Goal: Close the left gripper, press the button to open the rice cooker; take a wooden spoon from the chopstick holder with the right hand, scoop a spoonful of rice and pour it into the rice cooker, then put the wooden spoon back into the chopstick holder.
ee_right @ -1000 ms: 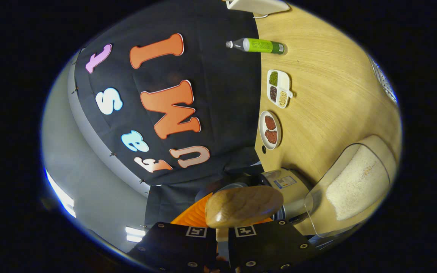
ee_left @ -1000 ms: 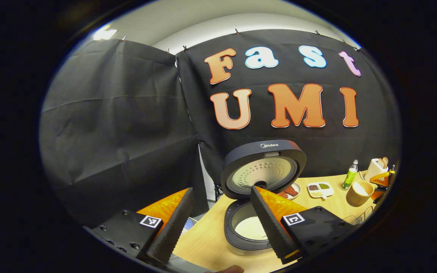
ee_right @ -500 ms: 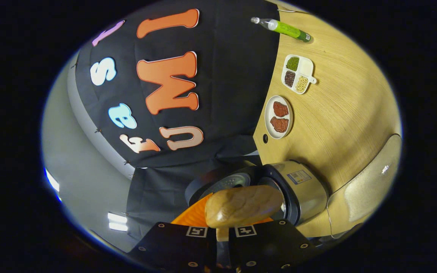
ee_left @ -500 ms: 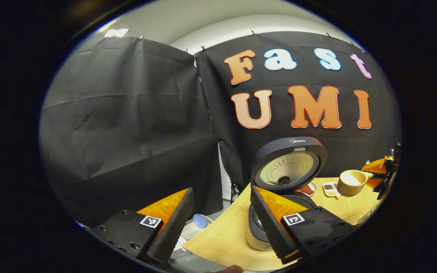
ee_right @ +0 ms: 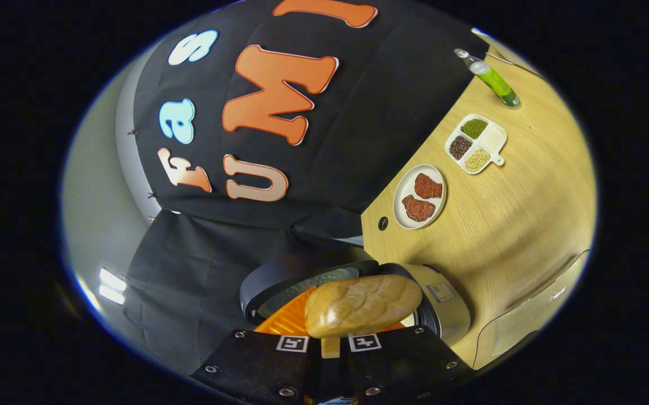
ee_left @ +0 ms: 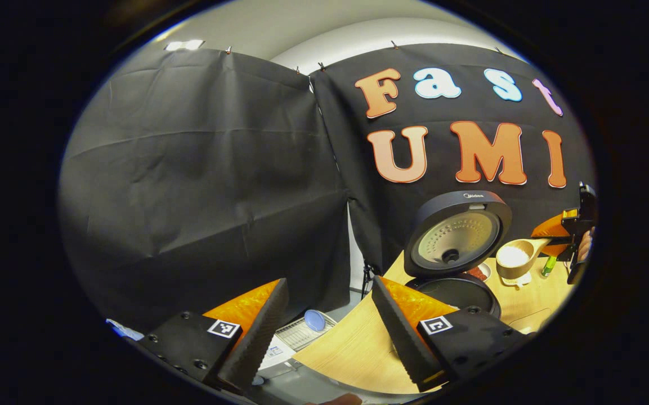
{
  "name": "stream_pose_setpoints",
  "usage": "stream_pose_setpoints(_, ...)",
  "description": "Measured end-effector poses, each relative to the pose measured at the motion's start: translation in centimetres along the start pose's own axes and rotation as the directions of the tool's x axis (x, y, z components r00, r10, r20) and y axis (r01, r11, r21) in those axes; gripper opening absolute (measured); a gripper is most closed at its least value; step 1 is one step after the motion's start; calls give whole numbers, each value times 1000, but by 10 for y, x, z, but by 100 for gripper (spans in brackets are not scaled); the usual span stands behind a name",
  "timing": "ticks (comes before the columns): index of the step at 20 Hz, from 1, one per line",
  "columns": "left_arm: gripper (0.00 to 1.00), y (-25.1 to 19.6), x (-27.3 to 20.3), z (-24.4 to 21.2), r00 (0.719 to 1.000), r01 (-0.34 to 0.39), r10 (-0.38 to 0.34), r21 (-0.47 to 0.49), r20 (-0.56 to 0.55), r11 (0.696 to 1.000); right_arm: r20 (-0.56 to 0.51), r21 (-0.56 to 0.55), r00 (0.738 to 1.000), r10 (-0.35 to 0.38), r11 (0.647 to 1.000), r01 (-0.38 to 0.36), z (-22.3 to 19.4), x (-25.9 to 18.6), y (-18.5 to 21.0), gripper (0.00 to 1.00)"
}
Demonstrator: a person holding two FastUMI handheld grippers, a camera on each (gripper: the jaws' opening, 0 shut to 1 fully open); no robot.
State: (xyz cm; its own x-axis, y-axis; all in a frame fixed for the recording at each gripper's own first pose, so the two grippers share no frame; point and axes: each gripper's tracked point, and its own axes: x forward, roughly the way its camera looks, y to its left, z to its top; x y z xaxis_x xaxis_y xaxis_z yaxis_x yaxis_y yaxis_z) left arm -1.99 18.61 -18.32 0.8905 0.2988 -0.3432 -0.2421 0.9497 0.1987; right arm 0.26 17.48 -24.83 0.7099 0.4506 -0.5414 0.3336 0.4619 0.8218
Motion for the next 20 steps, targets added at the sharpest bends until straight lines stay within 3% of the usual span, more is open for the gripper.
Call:
stream_pose_setpoints(6, 100, 12, -2, -5, 1000, -20, 20, -1, -6, 1000, 52, -239, 997, -53, 969, 63, -4, 19, 13, 12)
stream_pose_setpoints(12, 100, 18, -1, -10, 999, -35, 35, -2, -11, 999, 101, -439, 991, -83, 890, 119, -11, 30, 18, 12)
stream_pose_setpoints(20, 100, 19, 2, -10, 999, -33, 32, -10, -14, 999, 155, -594, 985, -76, 789, 155, -16, 35, 30, 12)
